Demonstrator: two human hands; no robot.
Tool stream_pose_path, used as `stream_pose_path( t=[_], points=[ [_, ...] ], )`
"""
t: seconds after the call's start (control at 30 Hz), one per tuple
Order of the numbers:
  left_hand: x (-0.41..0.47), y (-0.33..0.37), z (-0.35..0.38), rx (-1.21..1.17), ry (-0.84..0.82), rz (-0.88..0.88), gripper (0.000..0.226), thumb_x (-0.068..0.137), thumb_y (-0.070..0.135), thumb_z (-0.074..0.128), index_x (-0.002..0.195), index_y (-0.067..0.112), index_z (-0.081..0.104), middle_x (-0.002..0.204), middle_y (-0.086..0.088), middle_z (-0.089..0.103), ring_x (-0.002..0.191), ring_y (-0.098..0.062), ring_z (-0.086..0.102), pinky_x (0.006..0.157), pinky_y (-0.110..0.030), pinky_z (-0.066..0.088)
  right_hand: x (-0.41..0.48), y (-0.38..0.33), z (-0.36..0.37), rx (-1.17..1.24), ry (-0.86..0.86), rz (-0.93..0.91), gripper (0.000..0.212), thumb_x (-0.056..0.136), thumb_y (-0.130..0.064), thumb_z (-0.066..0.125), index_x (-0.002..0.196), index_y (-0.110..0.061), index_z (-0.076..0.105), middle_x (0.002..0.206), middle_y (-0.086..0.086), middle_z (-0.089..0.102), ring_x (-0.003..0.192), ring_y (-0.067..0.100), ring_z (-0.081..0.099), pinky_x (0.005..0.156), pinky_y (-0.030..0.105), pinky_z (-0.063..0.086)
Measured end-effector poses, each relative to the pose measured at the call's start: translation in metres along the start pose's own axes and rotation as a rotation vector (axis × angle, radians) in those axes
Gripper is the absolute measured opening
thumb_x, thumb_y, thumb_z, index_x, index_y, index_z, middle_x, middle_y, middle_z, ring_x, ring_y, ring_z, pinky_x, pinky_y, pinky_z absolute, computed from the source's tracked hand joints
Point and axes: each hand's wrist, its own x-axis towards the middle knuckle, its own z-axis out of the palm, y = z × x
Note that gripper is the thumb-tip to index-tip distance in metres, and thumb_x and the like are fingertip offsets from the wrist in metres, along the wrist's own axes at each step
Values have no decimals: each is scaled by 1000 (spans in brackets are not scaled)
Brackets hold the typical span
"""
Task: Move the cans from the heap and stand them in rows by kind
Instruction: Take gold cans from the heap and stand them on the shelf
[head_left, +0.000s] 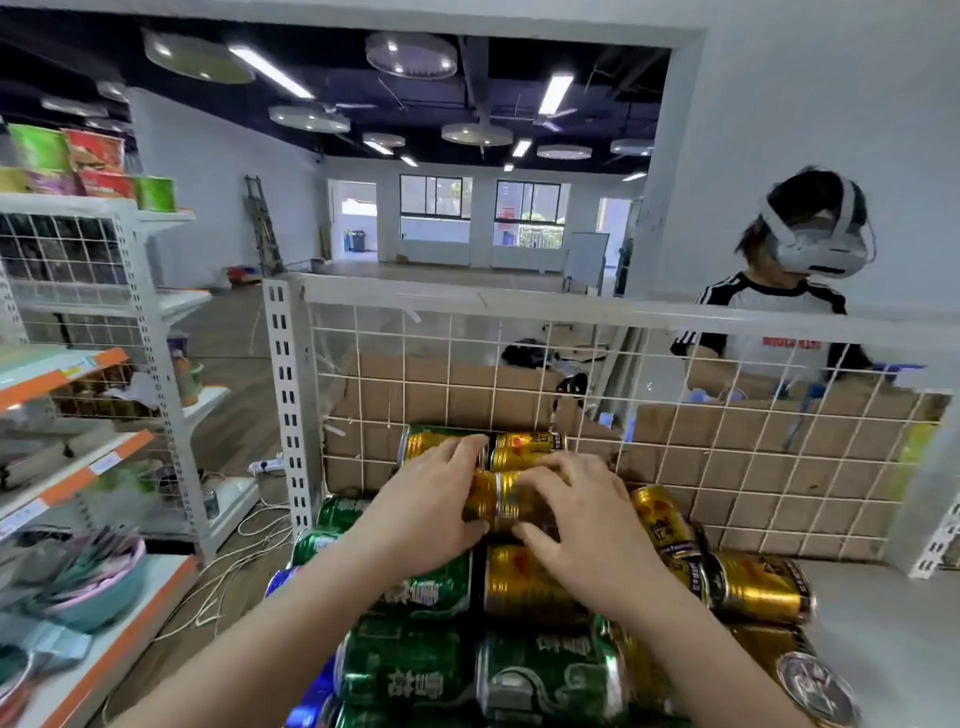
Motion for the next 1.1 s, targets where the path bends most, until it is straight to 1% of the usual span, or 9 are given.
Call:
stream_pose_path(
  t=[0.2,0.37,0.5,0.6,0.73,0.8,0.87,1.0,1.1],
  points=[
    [41,-9,10,311,-247,48,84,69,52,71,135,19,31,128,-3,46,118,-26,48,98,-40,39,48,14,11,-139,-292,-14,75,77,-60,57,140,-33,26,136,-2,42,123,23,39,101,45,32],
    [54,-11,7,422,-146,82,67,61,60,71,113,24,48,106,6,56,99,-20,58,66,-31,41,54,19,4,-121,-207,-83,69,69,-65,63,129,-37,41,122,-8,55,111,18,51,89,35,42],
    [58,-11,-9,200,-16,36,56,58,62,70,99,27,54,92,10,58,88,-16,58,64,-30,44,49,27,-6,15,-39,-21,66,69,-60,67,127,-38,44,117,-13,57,104,11,53,79,27,40],
    [59,-3,-29,-105,37,-2,50,58,56,74,97,28,61,89,10,63,82,-10,57,72,-31,50,42,38,-20,309,44,113,65,65,-55,74,122,-38,48,113,-14,58,99,7,54,87,30,48],
    [62,23,-42,-431,102,34,36,62,47,78,89,27,64,78,13,65,71,2,57,59,-16,40,13,49,-43,678,241,278,56,68,-44,79,117,-34,52,108,-15,61,98,0,59,84,21,50],
    [63,44,-39,-607,41,63,39,61,45,81,91,27,64,77,13,66,71,5,59,61,-14,42,-9,54,-54,804,316,358,47,74,-40,74,115,-35,52,106,-17,61,94,-1,61,79,20,52],
    [64,69,-29,-750,-49,88,52,56,42,85,100,27,64,88,11,69,82,-5,65,73,-24,51,-35,63,-63,896,394,452,42,73,-41,74,110,-37,56,102,-13,65,91,4,65,76,25,55],
    [61,135,-1,-850,-231,168,50,52,33,88,94,27,62,89,6,68,85,-14,66,73,-31,53,-102,89,-80,877,502,621,50,57,-52,75,104,-42,60,106,-9,68,100,12,65,87,39,54],
    [48,194,23,-818,-280,264,52,51,34,87,94,25,60,87,7,65,82,-11,61,70,-30,49,-167,104,-95,798,547,684,47,60,-43,75,105,-36,62,100,-11,71,96,8,65,83,29,53]
  ],
)
